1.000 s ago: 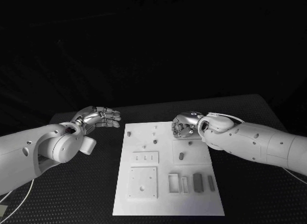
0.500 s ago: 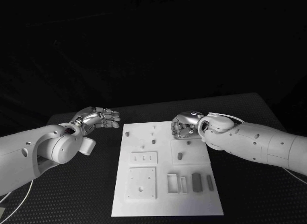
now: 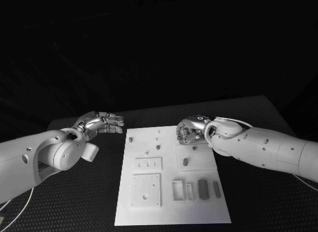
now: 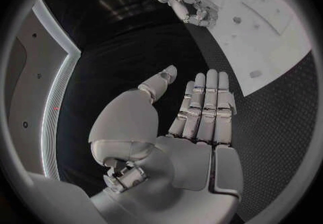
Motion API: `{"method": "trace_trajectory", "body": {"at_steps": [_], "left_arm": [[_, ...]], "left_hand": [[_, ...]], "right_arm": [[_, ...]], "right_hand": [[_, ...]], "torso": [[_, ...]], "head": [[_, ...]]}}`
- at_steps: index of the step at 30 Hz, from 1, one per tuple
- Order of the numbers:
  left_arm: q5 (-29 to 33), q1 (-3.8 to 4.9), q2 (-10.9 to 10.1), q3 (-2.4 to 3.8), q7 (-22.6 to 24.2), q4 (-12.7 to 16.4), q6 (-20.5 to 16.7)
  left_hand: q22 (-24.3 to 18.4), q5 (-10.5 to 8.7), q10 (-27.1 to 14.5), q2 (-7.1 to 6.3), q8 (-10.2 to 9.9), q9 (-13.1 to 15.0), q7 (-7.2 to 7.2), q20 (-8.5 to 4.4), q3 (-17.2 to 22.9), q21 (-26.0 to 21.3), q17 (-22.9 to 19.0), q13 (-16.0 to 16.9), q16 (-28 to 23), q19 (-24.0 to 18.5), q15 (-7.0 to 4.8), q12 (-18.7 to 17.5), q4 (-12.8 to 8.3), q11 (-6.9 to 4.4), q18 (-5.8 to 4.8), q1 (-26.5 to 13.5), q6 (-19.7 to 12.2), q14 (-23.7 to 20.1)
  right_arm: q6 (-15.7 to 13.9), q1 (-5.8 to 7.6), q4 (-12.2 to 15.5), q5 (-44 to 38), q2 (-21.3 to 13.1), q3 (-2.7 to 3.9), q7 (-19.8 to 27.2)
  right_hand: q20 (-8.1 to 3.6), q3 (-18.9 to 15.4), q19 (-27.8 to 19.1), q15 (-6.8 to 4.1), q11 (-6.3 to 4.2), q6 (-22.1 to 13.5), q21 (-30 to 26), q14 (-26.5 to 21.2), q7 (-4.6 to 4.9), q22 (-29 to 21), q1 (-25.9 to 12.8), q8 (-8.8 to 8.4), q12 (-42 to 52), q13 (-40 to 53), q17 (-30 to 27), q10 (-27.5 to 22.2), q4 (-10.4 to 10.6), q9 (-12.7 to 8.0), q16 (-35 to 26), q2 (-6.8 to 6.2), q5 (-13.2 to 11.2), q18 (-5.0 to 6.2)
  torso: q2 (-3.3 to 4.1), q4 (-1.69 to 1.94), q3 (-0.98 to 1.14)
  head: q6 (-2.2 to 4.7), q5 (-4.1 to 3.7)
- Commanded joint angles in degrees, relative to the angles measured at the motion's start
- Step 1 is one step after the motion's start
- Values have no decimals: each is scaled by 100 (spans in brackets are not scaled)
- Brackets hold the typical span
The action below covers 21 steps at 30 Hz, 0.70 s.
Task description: Assemble the parts on the task board
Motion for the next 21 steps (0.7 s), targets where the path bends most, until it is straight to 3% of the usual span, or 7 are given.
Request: {"method": "trace_trajectory", "body": {"at_steps": [1, 10, 18, 21], "left_arm": [[4, 3, 3, 4, 64, -4, 50], [4, 3, 1, 4, 60, -16, 30], [4, 2, 11, 3, 60, -27, 33], [4, 2, 11, 3, 59, -36, 28]], "left_hand": [[-8, -18, -12, -5, -30, -3, 58, -24, -23, -36, 8, -9, -36, 6, 12, -31, 4, 41, -20, -47, -45, 38], [-8, -18, -9, -1, -31, -1, 56, -26, -22, -37, 11, -9, -38, 8, 11, -33, 5, 41, -21, -47, -43, 40], [-8, -18, -6, 1, -32, 1, 54, -28, -20, -39, 13, -9, -40, 10, 10, -36, 3, 40, -22, -46, -41, 41], [-8, -18, -5, 2, -32, 1, 54, -28, -20, -40, 15, -9, -41, 11, 10, -37, 2, 40, -22, -45, -41, 42]], "right_arm": [[438, -97, -87, -116, -57, -70, -242], [471, -101, -96, -194, -64, -70, -245], [365, -101, -71, -222, -42, -70, -239], [172, -102, -27, -227, -26, -70, -320]], "right_hand": [[-36, 59, -18, 9, -2, 139, 37, 18, -14, 139, 99, 52, -32, 25, 12, 34, -9, 25, 36, 121, 4, 81], [-46, 147, -94, -56, -69, 354, 113, 1, -86, 147, 437, 165, -60, 90, 35, 60, -33, 105, 63, 475, 4, 81], [-22, 91, -136, -87, -107, 542, 195, -4, -129, 144, 483, 261, -89, 134, 51, 109, -28, 183, 88, 527, 3, 81], [-14, 56, -138, -94, -116, 580, 220, -2, -139, 142, 453, 276, -99, 143, 54, 131, -25, 201, 97, 499, 3, 81]], "torso": [[8, 240, 4], [19, 236, 10], [28, 244, 10], [29, 245, 11]], "head": [[-11, -5], [-15, -16], [-19, -30], [-13, -29]]}}
